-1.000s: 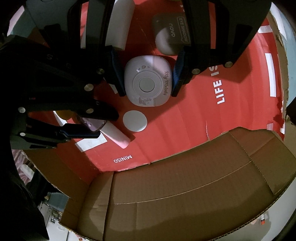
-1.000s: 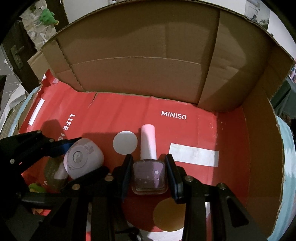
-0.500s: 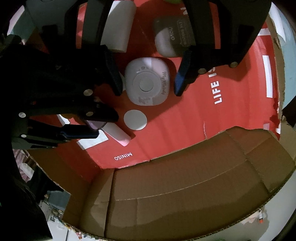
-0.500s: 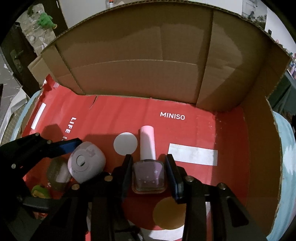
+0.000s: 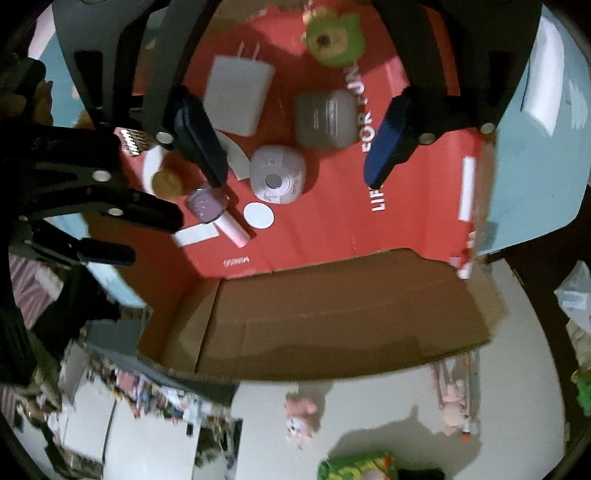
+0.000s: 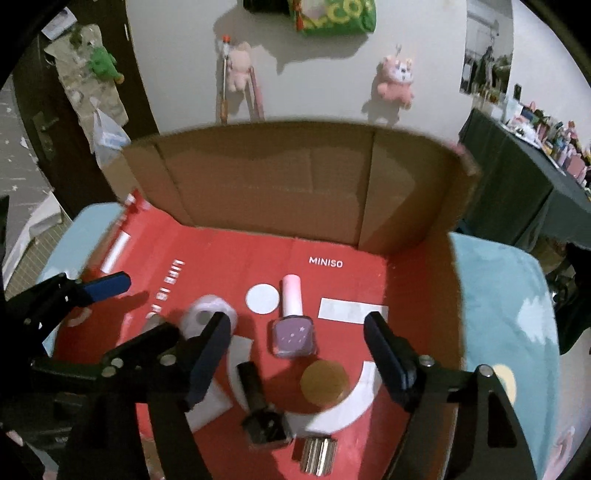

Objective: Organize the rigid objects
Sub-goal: 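Withdraw both tools from the box and hold them over the table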

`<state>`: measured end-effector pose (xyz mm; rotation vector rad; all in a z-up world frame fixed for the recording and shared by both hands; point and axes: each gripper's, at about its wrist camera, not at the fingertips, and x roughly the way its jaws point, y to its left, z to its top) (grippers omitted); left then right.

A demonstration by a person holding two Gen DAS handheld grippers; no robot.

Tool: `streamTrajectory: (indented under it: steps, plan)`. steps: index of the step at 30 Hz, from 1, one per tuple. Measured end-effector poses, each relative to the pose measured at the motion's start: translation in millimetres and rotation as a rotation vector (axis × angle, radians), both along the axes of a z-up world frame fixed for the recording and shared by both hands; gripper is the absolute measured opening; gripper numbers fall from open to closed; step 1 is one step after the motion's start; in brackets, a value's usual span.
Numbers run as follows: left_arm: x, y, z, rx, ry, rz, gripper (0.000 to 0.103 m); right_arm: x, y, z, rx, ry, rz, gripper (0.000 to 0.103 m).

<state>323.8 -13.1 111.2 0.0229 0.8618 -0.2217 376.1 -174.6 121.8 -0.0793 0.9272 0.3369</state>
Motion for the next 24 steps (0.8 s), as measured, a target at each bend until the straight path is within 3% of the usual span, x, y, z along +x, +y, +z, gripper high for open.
streamTrajectory:
  steps: [3, 5, 14, 19, 24]
  plan:
    - [-23, 3, 16, -0.007, -0.058, 0.01, 0.079, -21, -3, 20, 0.017, -0.053, -0.004, 0.087]
    - [-43, 7, 28, -0.018, -0.109, 0.021, 0.088, -40, -6, 33, 0.035, -0.101, -0.014, 0.095]
    - [-124, 21, 58, -0.055, -0.278, 0.08, 0.095, -124, -30, 75, 0.113, -0.253, -0.038, 0.103]
    - [-171, 28, 59, -0.08, -0.353, 0.106, 0.097, -170, -37, 80, 0.124, -0.328, -0.048, 0.103]
    - [-212, 32, 50, -0.078, -0.422, 0.12, 0.102, -208, -36, 65, 0.081, -0.375, -0.049, 0.103]
